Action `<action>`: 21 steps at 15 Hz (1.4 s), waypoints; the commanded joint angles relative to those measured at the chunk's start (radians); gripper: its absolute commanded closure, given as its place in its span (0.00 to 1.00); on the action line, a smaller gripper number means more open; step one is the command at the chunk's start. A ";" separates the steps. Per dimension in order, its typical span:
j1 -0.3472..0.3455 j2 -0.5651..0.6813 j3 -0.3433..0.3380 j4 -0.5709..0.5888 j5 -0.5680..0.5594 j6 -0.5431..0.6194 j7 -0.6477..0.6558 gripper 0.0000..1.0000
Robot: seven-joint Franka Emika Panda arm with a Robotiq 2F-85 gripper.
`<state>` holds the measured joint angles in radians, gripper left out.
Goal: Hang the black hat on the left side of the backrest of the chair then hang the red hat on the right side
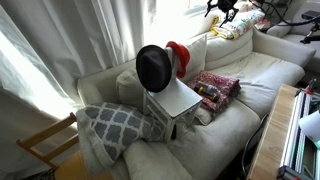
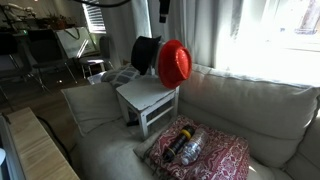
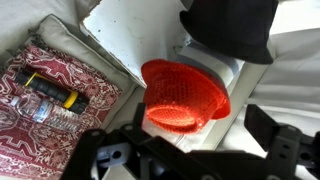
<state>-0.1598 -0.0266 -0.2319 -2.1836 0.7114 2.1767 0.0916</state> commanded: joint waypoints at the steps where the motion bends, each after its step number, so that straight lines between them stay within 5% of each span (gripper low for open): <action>1: -0.001 -0.186 0.032 -0.099 -0.109 -0.057 -0.071 0.00; 10: 0.053 -0.408 0.015 -0.150 -0.188 -0.156 -0.406 0.00; 11: 0.039 -0.366 0.030 -0.108 -0.194 -0.140 -0.317 0.00; 21: 0.056 -0.391 0.019 -0.128 -0.193 -0.143 -0.382 0.00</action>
